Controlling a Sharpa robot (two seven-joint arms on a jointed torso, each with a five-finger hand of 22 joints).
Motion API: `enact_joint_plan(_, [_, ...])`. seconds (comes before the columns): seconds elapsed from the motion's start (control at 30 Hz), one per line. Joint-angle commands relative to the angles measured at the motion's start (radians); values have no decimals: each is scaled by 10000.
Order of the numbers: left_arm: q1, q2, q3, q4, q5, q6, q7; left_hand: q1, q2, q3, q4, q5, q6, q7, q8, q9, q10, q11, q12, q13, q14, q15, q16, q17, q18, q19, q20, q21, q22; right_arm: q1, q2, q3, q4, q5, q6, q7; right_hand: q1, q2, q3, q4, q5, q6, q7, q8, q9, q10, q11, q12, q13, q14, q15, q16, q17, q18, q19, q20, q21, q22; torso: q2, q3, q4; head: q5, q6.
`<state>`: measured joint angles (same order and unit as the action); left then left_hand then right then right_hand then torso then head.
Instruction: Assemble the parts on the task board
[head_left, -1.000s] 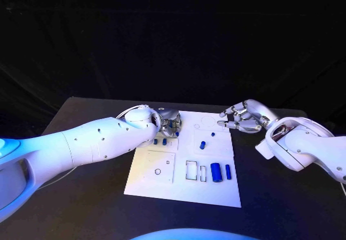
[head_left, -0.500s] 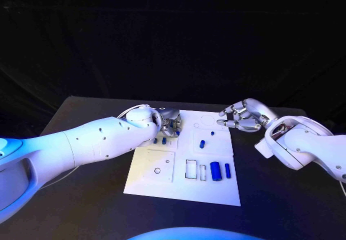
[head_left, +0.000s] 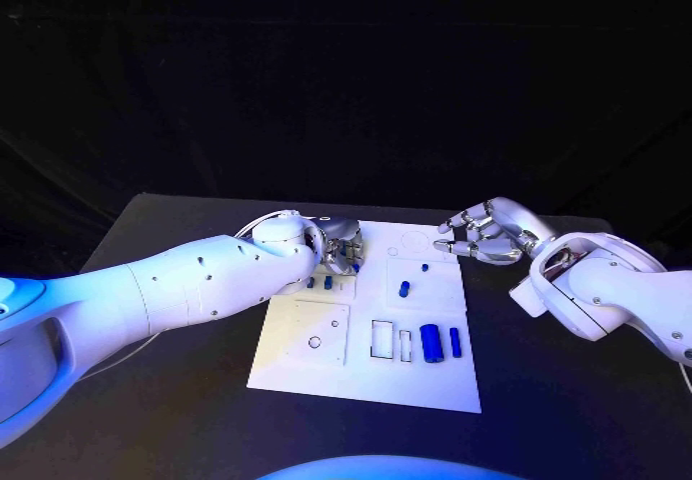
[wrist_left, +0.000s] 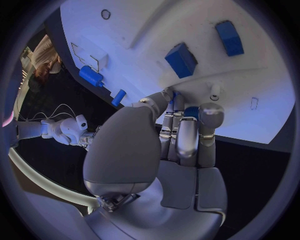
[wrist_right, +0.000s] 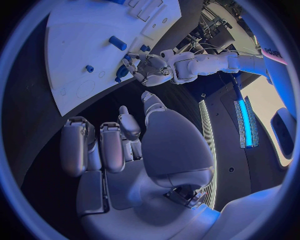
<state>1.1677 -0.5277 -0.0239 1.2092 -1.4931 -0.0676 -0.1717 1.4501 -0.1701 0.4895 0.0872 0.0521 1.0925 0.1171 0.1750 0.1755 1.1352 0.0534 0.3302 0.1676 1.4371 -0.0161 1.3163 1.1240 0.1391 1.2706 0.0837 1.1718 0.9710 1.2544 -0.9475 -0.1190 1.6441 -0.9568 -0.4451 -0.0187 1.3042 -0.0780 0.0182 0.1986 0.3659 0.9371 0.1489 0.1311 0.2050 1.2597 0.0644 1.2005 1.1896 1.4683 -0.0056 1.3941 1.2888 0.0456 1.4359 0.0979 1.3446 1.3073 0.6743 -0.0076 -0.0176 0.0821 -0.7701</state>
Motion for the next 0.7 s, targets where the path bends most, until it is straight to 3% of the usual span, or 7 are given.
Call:
enact_joint_plan(0.03, [-63, 13, -35, -8, 218, 191, 127, 40, 155, 81, -56, -9, 261, -47, 100, 47, 199, -51, -13, 22, 58, -56, 100, 62, -161, 115, -43, 135, 156, -8, 9, 1, 4, -44, 80, 80, -31, 81, -46, 23, 65, 18, -5, 47, -12, 16, -4, 17, 0, 394, -56, -8, 17, 125, -30, -11, -41, 1110, 3, -3, -1, 9, 11])
enact_joint_plan(0.3, [-64, -163, 21, 126, 681, -262, 243, 8, 209, 142, -199, -6, 436, -45, 56, 40, 412, -82, -174, -7, 118, -93, 167, 93, -191, 196, -100, 288, 339, -8, 33, 1, -16, -44, 71, 87, -31, 81, -46, 23, 65, 18, -5, 47, -12, 16, -4, 17, 0, 394, -56, -8, 17, 125, -30, -11, -41, 1110, 2, 0, -14, 17, 96])
enact_joint_plan(0.7, [-5, -865, 424, 774, 1282, -491, 143, -114, 122, 130, -252, -9, 426, 18, -55, -2, 474, -36, -324, -35, 139, -62, 195, 102, -200, 204, -108, 328, 378, -8, 28, 1, -60, -44, 58, 77, -31, 81, -46, 23, 65, 18, -5, 47, -12, 16, -4, 17, 0, 394, -56, -8, 17, 125, -30, -11, -41, 1110, -17, -1, 27, -24, 144])
